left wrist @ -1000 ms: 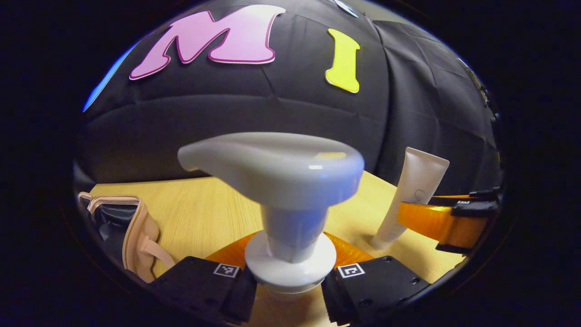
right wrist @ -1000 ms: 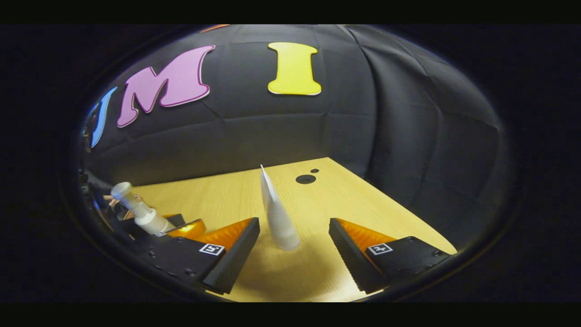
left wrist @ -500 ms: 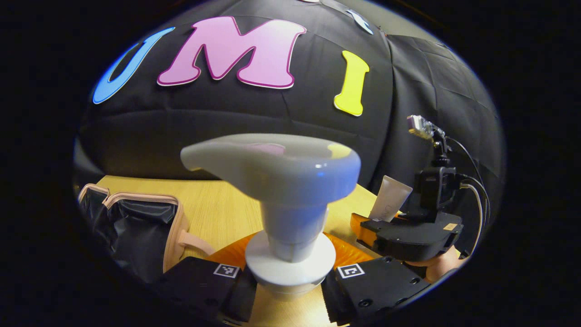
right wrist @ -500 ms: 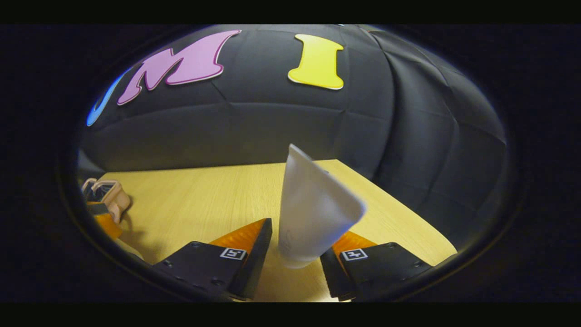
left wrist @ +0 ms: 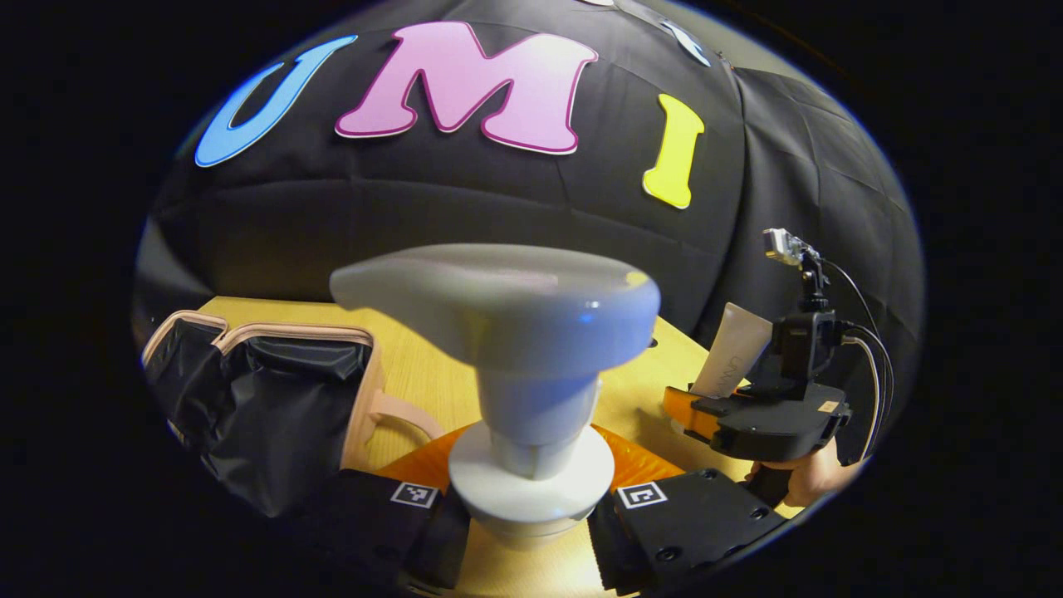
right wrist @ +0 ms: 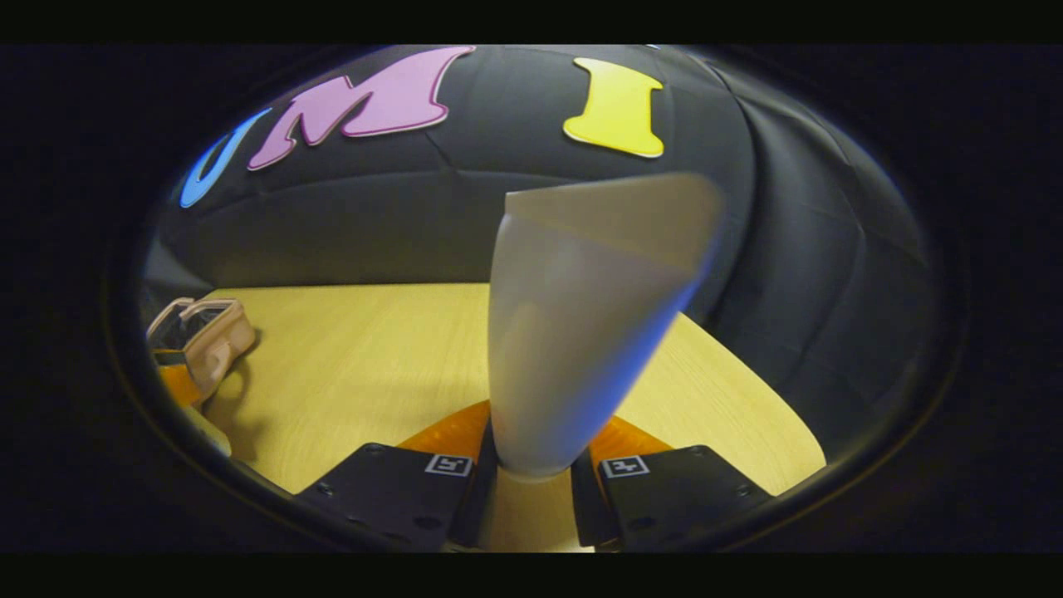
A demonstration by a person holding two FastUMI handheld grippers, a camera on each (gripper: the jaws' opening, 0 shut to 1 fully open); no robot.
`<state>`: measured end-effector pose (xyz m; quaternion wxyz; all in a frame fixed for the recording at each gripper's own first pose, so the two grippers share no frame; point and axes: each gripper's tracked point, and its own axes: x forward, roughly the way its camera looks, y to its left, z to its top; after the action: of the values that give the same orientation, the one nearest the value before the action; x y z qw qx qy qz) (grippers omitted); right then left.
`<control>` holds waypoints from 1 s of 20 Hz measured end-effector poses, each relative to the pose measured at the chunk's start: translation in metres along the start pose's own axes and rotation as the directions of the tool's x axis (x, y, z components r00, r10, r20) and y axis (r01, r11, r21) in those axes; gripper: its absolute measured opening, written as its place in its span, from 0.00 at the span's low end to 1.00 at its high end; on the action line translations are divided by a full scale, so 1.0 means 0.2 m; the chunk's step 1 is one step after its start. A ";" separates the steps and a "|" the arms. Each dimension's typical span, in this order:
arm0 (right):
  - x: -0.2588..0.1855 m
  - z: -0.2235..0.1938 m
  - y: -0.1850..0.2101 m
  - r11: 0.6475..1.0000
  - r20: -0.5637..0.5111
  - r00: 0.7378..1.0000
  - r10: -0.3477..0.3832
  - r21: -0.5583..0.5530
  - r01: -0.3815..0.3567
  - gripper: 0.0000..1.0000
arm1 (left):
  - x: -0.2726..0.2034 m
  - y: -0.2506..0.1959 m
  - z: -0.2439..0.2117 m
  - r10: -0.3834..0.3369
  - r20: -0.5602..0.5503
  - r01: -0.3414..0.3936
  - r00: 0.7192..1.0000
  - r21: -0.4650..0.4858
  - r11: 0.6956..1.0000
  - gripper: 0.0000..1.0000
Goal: First open the suitcase, pack the skin care products into it, and then close the suitcase.
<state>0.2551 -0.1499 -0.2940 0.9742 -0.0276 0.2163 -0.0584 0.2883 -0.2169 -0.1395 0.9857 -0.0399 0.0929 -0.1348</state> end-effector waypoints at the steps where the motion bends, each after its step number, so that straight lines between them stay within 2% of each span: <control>1: -0.07 0.08 0.04 1.000 0.031 0.999 0.025 -0.002 -0.025 0.41 | -0.07 0.03 0.07 0.005 0.039 -0.005 0.999 -0.003 1.000 0.64; 5: -0.34 0.32 0.27 0.991 0.107 0.985 0.133 -0.038 -0.129 0.41 | -0.33 0.31 0.24 0.091 0.056 -0.088 0.994 -0.047 0.995 0.63; 7: -0.45 0.39 0.41 0.981 0.119 0.974 0.195 -0.031 -0.193 0.41 | -0.45 0.61 0.29 0.205 0.051 -0.205 0.978 -0.005 0.979 0.63; 8: -0.50 0.41 0.49 0.976 0.119 0.968 0.219 -0.039 -0.216 0.41 | -0.48 0.72 0.30 0.239 0.038 -0.239 0.970 0.010 0.971 0.64; 9: -0.54 0.42 0.57 0.971 0.114 0.964 0.240 -0.045 -0.237 0.36 | -0.50 0.83 0.29 0.260 0.019 -0.260 0.966 0.012 0.966 0.63; 10: -0.59 0.44 0.66 0.963 0.117 0.956 0.269 -0.049 -0.265 0.41 | -0.50 0.90 0.25 0.270 -0.009 -0.270 0.963 0.008 0.963 0.63; 12: -0.70 0.45 0.91 0.936 0.110 0.930 0.351 -0.049 -0.348 0.41 | -0.43 1.10 0.12 0.289 -0.116 -0.289 0.950 0.017 0.957 0.63; 14: -0.77 0.45 1.09 0.911 0.107 0.905 0.412 -0.062 -0.408 0.41 | -0.33 1.23 0.03 0.294 -0.175 -0.291 0.940 0.044 0.956 0.64; 15: -0.81 0.46 1.19 0.896 0.105 0.890 0.444 -0.071 -0.439 0.36 | -0.28 1.25 -0.01 0.284 -0.214 -0.280 0.935 0.049 0.959 0.64; 16: -0.84 0.45 1.27 0.881 0.103 0.875 0.473 -0.078 -0.467 0.41 | -0.25 1.27 -0.07 0.274 -0.271 -0.268 0.923 0.062 0.961 0.64; 17: -0.88 0.45 1.35 0.865 0.101 0.859 0.502 -0.083 -0.496 0.41 | -0.22 1.30 -0.11 0.279 -0.308 -0.269 0.910 0.074 0.960 0.63; 18: -0.91 0.44 1.43 0.849 0.096 0.843 0.529 -0.086 -0.522 0.36 | -0.18 1.31 -0.16 0.283 -0.356 -0.275 0.890 0.075 0.959 0.64; 19: -0.94 0.42 1.49 0.834 0.087 0.830 0.551 -0.088 -0.544 0.36 | -0.15 1.32 -0.18 0.275 -0.375 -0.272 0.885 0.061 0.960 0.64; 20: -0.96 0.41 1.54 0.821 0.079 0.817 0.571 -0.087 -0.565 0.36 | -0.13 1.32 -0.23 0.265 -0.420 -0.275 0.868 0.039 0.961 0.64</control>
<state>0.1482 0.1826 -0.1636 0.9557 0.0060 0.1663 0.2426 0.3230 0.0412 -0.2068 0.9509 -0.0072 0.3094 -0.0002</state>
